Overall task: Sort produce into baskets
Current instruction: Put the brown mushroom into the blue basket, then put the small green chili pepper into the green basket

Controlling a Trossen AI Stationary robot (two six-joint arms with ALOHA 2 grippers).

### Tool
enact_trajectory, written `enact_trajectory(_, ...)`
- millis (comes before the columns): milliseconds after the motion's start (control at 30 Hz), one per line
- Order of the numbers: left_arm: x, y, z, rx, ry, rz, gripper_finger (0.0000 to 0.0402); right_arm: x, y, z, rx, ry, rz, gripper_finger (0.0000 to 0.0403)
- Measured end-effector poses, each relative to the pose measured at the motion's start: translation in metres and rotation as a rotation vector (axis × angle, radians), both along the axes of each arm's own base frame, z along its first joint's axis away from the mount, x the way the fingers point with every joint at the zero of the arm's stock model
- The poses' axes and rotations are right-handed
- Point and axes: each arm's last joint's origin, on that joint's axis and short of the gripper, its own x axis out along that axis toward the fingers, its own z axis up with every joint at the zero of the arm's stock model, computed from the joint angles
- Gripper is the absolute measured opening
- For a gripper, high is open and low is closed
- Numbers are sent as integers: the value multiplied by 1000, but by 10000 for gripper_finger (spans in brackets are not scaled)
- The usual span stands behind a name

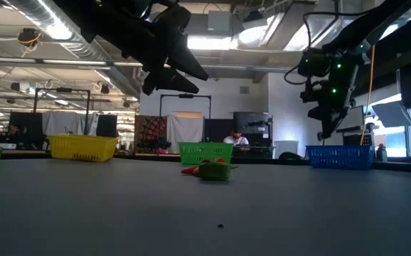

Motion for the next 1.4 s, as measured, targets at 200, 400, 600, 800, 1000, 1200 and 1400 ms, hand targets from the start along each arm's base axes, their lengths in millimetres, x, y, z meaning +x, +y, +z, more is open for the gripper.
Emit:
enact_trajectory(200,0,0,0,0,0,0,198,2,-1,-5,26,-1,11,51)
enact_trajectory(400,0,0,0,0,0,0,198,2,-2,-5,13,16,-4,132)
enact_trajectory(600,0,0,-1,0,7,0,198,5,3,2,32,-69,49,184)
enact_trajectory(800,-1,-1,-1,5,18,-5,198,20,28,24,41,-263,232,197)
enact_trajectory(1000,-1,-10,-4,7,42,-42,198,42,67,42,76,-422,499,197)
enact_trajectory(1200,-1,-22,-4,33,58,-96,198,62,110,44,144,-451,733,197)
enact_trajectory(1400,-3,-24,-7,20,81,-99,198,72,149,29,157,-473,919,197)
